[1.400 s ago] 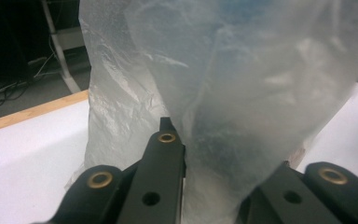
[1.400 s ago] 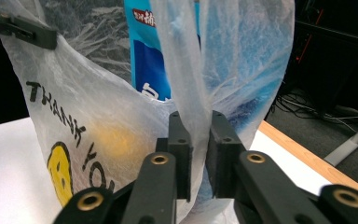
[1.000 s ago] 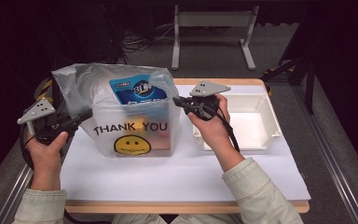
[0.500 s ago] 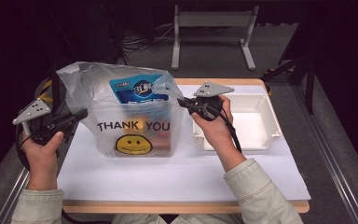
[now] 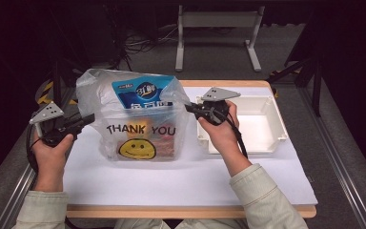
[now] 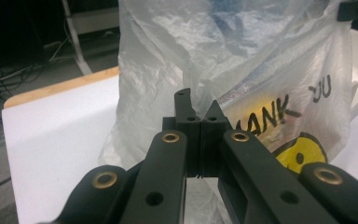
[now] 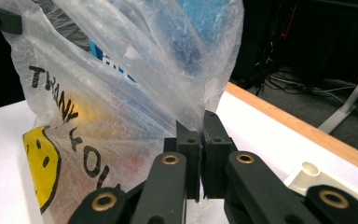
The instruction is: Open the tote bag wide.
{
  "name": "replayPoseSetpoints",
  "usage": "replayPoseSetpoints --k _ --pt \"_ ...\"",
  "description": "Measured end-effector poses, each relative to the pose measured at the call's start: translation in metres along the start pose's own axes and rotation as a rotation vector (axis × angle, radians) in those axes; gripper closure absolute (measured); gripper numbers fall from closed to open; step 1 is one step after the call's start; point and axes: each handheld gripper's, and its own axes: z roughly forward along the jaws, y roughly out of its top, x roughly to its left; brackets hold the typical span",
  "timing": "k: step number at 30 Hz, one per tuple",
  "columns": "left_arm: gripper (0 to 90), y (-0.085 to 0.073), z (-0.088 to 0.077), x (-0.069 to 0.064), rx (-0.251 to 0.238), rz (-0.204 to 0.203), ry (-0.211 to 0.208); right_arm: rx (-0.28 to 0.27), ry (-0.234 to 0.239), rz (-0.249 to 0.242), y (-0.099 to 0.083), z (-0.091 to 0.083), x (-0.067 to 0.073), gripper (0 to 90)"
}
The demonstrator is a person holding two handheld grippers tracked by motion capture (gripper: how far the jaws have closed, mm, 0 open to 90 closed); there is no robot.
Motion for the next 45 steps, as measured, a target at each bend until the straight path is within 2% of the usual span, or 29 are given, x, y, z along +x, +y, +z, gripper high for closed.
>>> replayPoseSetpoints --k 12,23,25,27,31,35,39,45 --pt "89.7 -0.009 0.011 0.007 0.083 -0.019 0.008 0.062 0.018 0.023 -0.023 0.008 0.002 88.1" --pt "89.7 -0.019 0.017 0.013 0.158 -0.047 0.005 0.091 0.033 0.034 -0.032 0.013 0.004 88.1" --pt "89.6 -0.023 0.017 0.014 0.152 -0.061 0.002 0.098 0.035 0.035 -0.035 0.014 0.004 88.2" --pt "89.6 -0.031 0.019 0.017 0.184 -0.072 0.002 0.108 0.04 0.043 -0.041 0.014 0.005 88.7" --pt "89.6 -0.037 0.018 0.017 0.188 -0.088 -0.01 0.123 0.046 0.049 -0.047 0.013 0.006 89.7" --pt "89.7 -0.044 0.017 0.014 0.204 -0.081 -0.024 0.133 0.055 0.047 -0.053 0.009 0.01 90.0" --pt "89.7 -0.052 0.018 0.014 0.225 -0.097 -0.031 0.148 0.06 0.033 -0.059 0.007 0.015 90.0" --pt "89.7 -0.06 0.022 0.015 0.263 -0.099 -0.037 0.167 0.08 0.061 -0.073 0.004 0.018 90.0"
